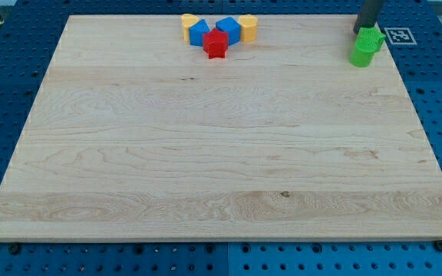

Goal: Slide the red circle left and slightly down

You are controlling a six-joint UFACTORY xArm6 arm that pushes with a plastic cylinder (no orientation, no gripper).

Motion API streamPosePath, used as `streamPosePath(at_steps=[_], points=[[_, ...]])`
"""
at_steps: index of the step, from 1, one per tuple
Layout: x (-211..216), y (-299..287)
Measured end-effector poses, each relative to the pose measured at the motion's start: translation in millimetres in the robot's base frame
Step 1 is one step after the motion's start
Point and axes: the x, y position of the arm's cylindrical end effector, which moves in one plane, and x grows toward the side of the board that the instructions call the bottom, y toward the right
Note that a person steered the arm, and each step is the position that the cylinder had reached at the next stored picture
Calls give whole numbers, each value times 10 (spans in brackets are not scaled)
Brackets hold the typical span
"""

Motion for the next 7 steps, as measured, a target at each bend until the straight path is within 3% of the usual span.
streamPosePath(at_steps=[5,6,7], points=[[-46,688],[-492,704],[-536,692]])
